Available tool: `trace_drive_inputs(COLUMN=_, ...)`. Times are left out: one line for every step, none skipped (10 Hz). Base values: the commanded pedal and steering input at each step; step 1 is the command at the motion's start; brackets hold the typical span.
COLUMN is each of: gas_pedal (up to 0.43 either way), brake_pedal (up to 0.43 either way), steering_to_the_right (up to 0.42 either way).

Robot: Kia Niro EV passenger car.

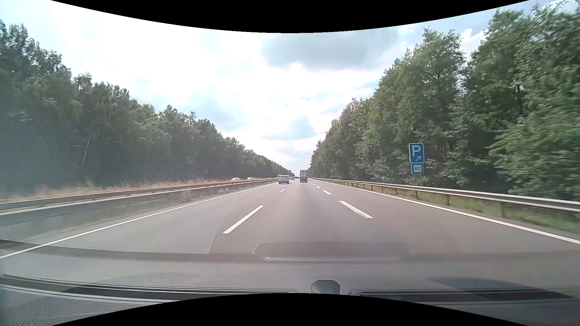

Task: Follow the waypoints while adhering to traffic rules and regulations

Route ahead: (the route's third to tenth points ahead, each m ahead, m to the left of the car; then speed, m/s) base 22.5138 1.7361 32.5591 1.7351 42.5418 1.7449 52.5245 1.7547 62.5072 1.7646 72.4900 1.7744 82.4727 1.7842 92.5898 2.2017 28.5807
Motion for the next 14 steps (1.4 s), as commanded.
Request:
trace_drive_inputs(gas_pedal=0.189, brake_pedal=0.000, steering_to_the_right=-0.002)
trace_drive_inputs(gas_pedal=0.189, brake_pedal=0.000, steering_to_the_right=-0.003)
trace_drive_inputs(gas_pedal=0.189, brake_pedal=0.000, steering_to_the_right=-0.003)
trace_drive_inputs(gas_pedal=0.189, brake_pedal=0.000, steering_to_the_right=-0.004)
trace_drive_inputs(gas_pedal=0.189, brake_pedal=0.000, steering_to_the_right=-0.005)
trace_drive_inputs(gas_pedal=0.197, brake_pedal=0.000, steering_to_the_right=-0.005)
trace_drive_inputs(gas_pedal=0.197, brake_pedal=0.000, steering_to_the_right=-0.005)
trace_drive_inputs(gas_pedal=0.197, brake_pedal=0.000, steering_to_the_right=-0.005)
trace_drive_inputs(gas_pedal=0.197, brake_pedal=0.000, steering_to_the_right=-0.003)
trace_drive_inputs(gas_pedal=0.209, brake_pedal=0.000, steering_to_the_right=-0.002)
trace_drive_inputs(gas_pedal=0.209, brake_pedal=0.000, steering_to_the_right=0.000)
trace_drive_inputs(gas_pedal=0.209, brake_pedal=0.000, steering_to_the_right=0.000)
trace_drive_inputs(gas_pedal=0.209, brake_pedal=0.000, steering_to_the_right=0.000)
trace_drive_inputs(gas_pedal=0.209, brake_pedal=0.000, steering_to_the_right=0.000)
